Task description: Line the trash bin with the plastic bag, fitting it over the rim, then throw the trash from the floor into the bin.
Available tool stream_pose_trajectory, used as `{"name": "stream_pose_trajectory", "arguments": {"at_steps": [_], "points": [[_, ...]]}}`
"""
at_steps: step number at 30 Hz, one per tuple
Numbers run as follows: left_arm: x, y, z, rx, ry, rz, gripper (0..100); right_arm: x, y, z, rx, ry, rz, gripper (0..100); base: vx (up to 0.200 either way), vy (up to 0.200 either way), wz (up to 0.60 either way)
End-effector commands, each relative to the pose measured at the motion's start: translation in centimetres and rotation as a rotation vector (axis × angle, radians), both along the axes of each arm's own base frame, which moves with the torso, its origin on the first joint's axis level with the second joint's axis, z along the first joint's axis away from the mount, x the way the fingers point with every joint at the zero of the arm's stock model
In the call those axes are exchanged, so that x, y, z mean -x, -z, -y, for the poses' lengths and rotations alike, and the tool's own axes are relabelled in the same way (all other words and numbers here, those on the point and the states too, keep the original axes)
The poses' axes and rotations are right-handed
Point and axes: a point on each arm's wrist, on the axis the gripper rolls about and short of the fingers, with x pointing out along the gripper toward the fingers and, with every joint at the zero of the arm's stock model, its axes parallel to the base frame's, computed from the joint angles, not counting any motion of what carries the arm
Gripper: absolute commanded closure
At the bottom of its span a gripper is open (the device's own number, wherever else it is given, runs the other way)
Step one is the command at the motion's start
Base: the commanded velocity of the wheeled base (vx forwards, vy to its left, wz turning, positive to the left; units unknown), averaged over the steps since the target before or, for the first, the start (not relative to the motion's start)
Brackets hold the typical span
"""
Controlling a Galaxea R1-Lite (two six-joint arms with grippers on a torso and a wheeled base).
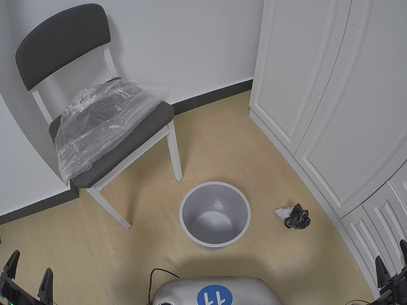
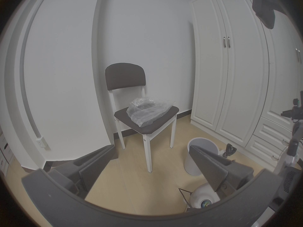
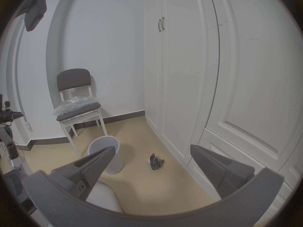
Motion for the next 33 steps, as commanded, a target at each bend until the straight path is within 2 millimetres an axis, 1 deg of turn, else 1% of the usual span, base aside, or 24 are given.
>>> {"name": "stream_pose_trajectory", "arguments": {"at_steps": [1, 12, 19, 23, 25, 26, 27, 28, 29, 30, 31, 32, 33], "points": [[0.0, 0.5, 0.0, 0.001, 0.000, -0.001, 0, 0.0, 0.5, 0.0, 0.002, 0.000, 0.002, 0, 0.000, 0.000, 0.00], [0.0, 0.5, -0.1, 0.071, -0.034, -0.002, 0, 0.0, 0.5, 0.0, -0.044, 0.004, 0.003, 0, 0.000, 0.000, 0.00], [0.0, 0.5, 0.0, -0.007, 0.012, 0.001, 0, 0.0, 0.4, 0.0, 0.014, -0.005, 0.009, 0, 0.000, 0.000, 0.00], [0.0, 0.5, 0.0, 0.004, 0.012, 0.000, 0, 0.0, 0.4, 0.0, 0.011, -0.008, 0.013, 0, 0.000, 0.000, 0.00], [0.0, 0.4, 0.0, 0.025, 0.000, 0.004, 0, 0.0, 0.4, 0.0, 0.003, -0.009, 0.012, 0, 0.000, 0.000, 0.00], [0.0, 0.2, 0.0, 0.028, -0.001, 0.018, 0, 0.0, 0.4, 0.0, 0.003, -0.009, 0.012, 0, 0.000, 0.000, 0.00], [0.1, -0.5, 0.0, 0.043, -0.002, 0.065, 0, 0.0, 0.2, 0.0, 0.003, -0.011, 0.023, 0, 0.000, 0.000, 0.00], [0.1, -0.5, 0.0, 0.043, -0.002, 0.065, 0, 0.0, 0.2, 0.0, 0.003, -0.011, 0.023, 0, 0.000, 0.000, 0.00], [0.5, -2.2, 0.0, 0.115, 0.010, 0.188, 0, 0.6, -1.9, 0.0, -0.062, -0.018, 0.135, 0, 0.000, 0.000, 0.00], [0.7, -2.6, 0.0, 0.139, 0.022, 0.217, 0, 1.0, -3.2, 0.0, -0.123, -0.024, 0.190, 0, 0.000, 0.000, 0.00], [0.6, -2.6, 0.0, 0.138, 0.021, 0.214, 0, 1.0, -3.2, 0.0, -0.123, -0.024, 0.190, 0, 0.000, 0.000, 0.00], [0.6, -2.4, 0.0, 0.128, 0.021, 0.200, 0, 1.5, -4.3, 0.0, -0.163, -0.027, 0.214, 0, 0.000, 0.000, 0.00], [0.6, -2.4, 0.0, 0.128, 0.021, 0.200, 0, 1.5, -4.3, 0.0, -0.163, -0.027, 0.214, 0, 0.000, 0.000, 0.00]]}}
